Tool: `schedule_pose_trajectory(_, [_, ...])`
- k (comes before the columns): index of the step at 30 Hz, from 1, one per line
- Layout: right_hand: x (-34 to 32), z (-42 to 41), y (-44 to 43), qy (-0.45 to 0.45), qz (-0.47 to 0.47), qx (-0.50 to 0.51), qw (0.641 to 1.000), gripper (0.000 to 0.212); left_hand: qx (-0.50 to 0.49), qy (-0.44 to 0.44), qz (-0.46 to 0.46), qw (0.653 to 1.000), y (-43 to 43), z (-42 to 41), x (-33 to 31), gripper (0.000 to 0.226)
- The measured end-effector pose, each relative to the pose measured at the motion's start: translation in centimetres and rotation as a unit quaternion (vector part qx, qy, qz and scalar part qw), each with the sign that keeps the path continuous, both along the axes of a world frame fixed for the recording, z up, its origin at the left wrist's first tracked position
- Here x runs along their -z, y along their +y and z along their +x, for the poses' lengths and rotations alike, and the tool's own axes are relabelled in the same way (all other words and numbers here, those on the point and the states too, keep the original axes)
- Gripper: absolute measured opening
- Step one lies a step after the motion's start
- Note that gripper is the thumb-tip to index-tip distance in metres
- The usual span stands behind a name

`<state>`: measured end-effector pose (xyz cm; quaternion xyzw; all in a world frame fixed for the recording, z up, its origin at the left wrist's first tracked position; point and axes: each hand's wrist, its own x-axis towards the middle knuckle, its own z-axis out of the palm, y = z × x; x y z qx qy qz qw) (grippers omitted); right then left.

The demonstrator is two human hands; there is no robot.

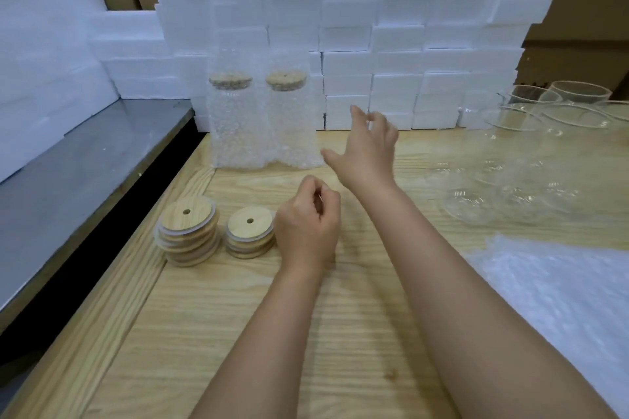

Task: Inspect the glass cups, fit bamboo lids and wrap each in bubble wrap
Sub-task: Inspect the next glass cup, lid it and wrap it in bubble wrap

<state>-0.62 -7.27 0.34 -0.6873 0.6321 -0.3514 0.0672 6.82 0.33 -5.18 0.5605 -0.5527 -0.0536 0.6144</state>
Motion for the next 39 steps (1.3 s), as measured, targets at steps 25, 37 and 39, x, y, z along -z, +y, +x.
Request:
schedule_pose_trajectory(25, [-2.0,-10.4,5.6,0.137,-0.085,0.210,0.964,0.021,0.034,-0.016,0.042,0.998,-0.3,0.2,0.3,0.019])
schedule_pose_trajectory(37, [-2.1,-3.5,8.3,0.119,-0.128,0.026,0.984,0.026,0.283,-0.006,0.142,0.949,-0.4,0.1,0.4,0.097])
schedule_pose_trajectory(39, [-1.7,-2.8,8.7,0.109,-0.151,-0.002,0.983,0.026,0.297,-0.024,0.141,0.944,-0.5,0.2,0.3,0.096])
